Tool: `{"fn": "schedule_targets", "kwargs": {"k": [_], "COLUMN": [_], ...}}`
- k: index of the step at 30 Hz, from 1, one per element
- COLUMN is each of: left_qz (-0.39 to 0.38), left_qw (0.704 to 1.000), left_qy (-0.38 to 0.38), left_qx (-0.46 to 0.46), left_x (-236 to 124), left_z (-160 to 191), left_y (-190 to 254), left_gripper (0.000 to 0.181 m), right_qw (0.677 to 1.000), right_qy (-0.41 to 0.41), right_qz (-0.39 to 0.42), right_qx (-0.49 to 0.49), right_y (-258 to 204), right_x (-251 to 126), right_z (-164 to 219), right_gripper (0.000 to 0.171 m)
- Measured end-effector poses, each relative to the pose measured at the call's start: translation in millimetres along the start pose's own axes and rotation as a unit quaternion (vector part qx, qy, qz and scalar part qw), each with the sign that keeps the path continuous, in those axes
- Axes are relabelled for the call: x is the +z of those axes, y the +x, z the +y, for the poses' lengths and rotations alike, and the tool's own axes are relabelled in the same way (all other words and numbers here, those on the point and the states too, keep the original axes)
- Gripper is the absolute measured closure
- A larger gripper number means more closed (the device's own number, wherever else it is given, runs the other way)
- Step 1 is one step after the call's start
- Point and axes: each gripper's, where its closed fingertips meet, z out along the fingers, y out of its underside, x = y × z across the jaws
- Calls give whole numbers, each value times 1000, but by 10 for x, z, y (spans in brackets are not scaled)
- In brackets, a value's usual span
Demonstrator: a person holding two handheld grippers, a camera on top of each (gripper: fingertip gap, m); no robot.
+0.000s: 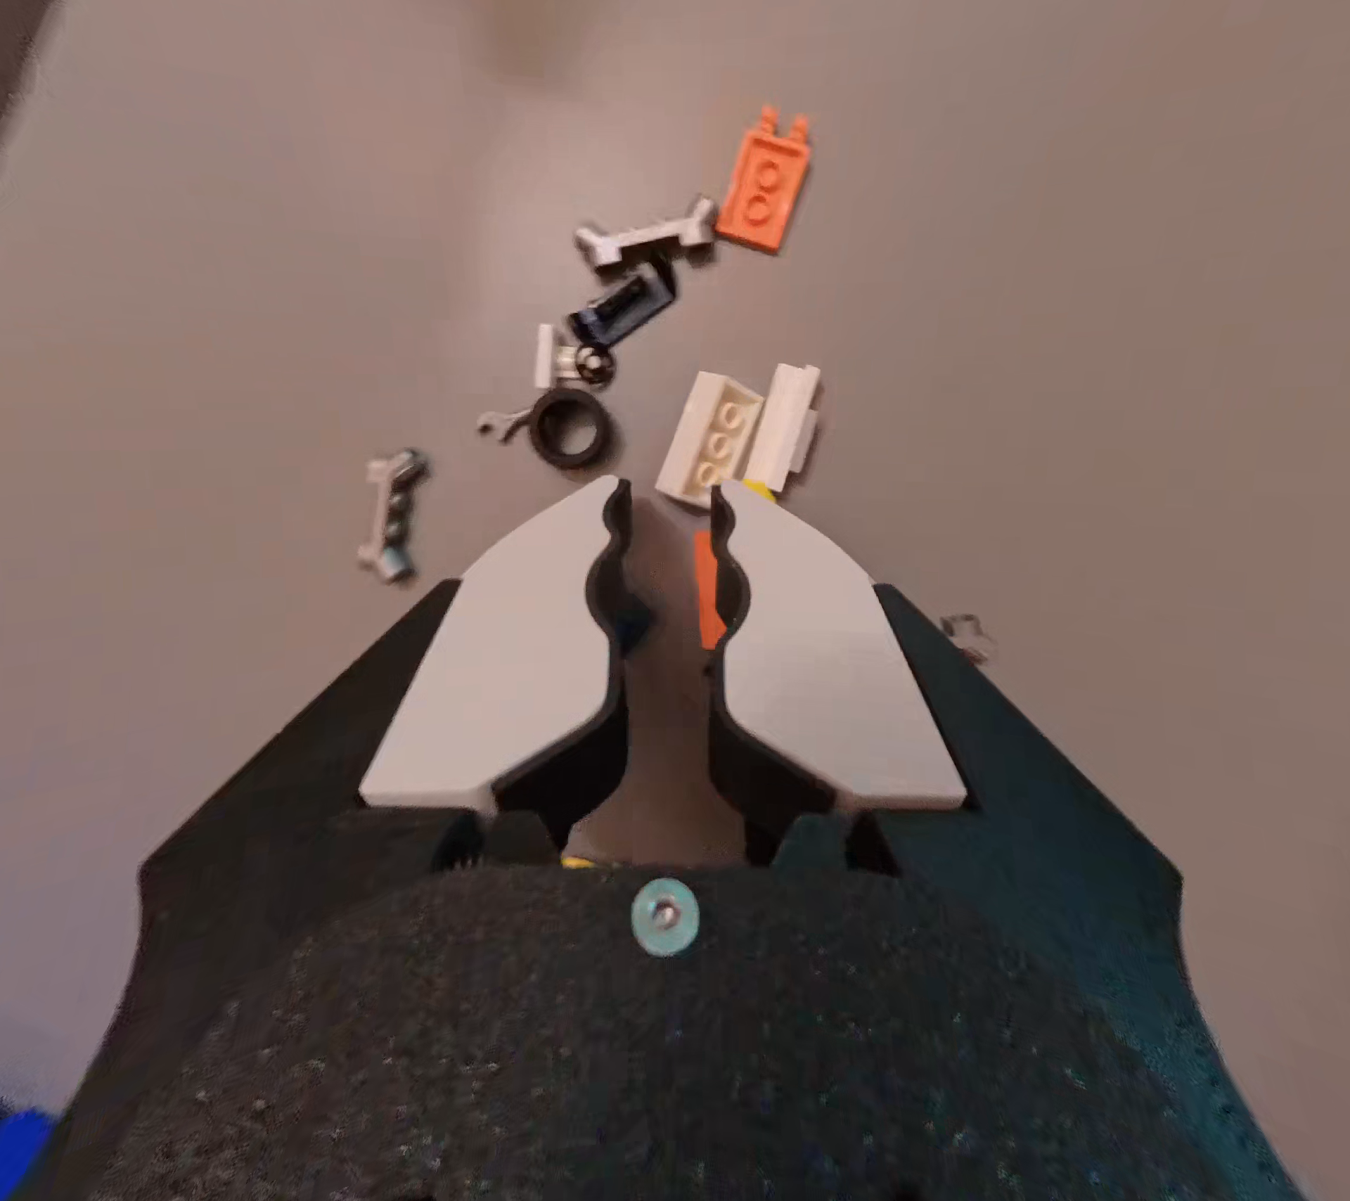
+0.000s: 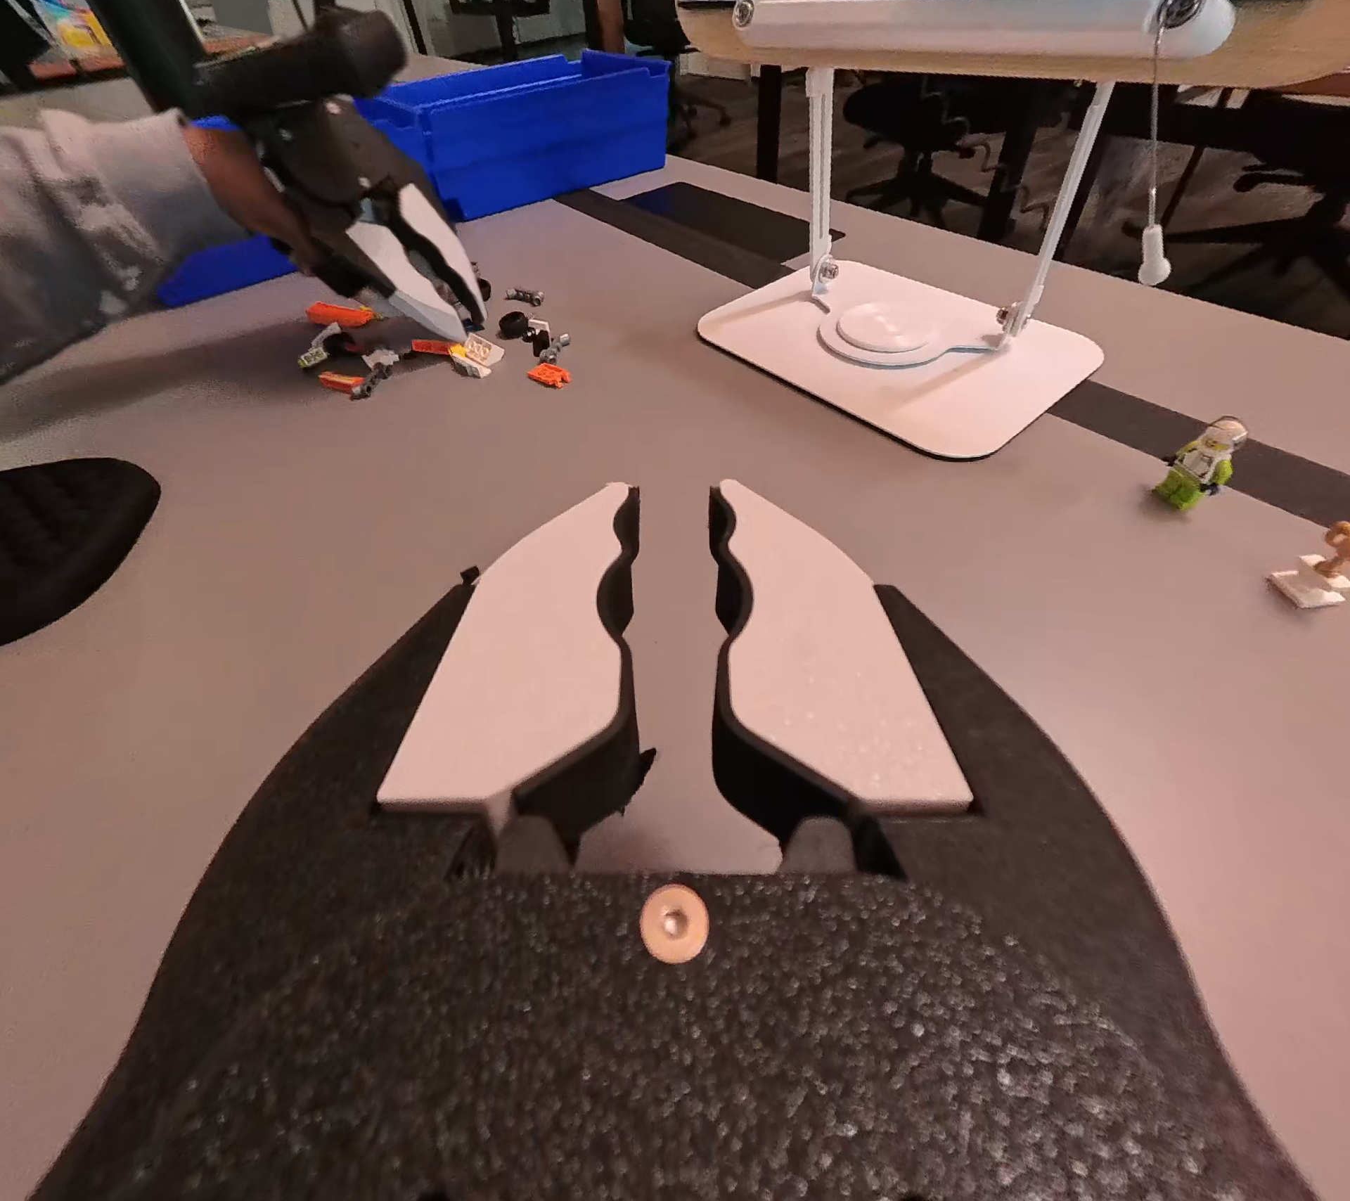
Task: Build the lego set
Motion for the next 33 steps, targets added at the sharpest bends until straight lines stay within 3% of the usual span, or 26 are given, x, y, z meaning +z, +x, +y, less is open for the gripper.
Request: {"fn": "schedule_targets", "kwargs": {"k": [2, 9, 11, 15, 20, 27, 33], "left_qz": [49, 55, 13, -109, -300, -375, -386], "left_qw": [998, 995, 996, 992, 945, 881, 849], "left_qy": [-33, -77, -71, 21, 88, 198, 254], "left_qx": [8, 41, 52, 57, 98, 212, 257], "left_x": [55, 118, 101, -126, -360, -342, -343], "left_z": [-1, -68, -96, -330, -469, -982, -1178], "left_y": [62, 23, -37, -69, 296, 1397, 1672], "left_gripper": [160, 163, 167, 167, 167, 167, 167], "right_qw": [1000, 1000, 999, 1000, 999, 987, 962], "right_qy": [-4, -12, -9, -12, -22, -69, -126], "right_qz": [-2, -5, -5, -4, -25, -145, -222], "right_qx": [2, 27, 30, 15, -6, 12, 96], "right_y": [1, 40, 27, -22, -211, -889, -1216], "right_x": [-1, -37, -43, -40, 25, 298, 559], "right_z": [52, 179, 170, 169, 181, 168, 160], "right_gripper": [153, 153, 153, 154, 154, 149, 129]}}
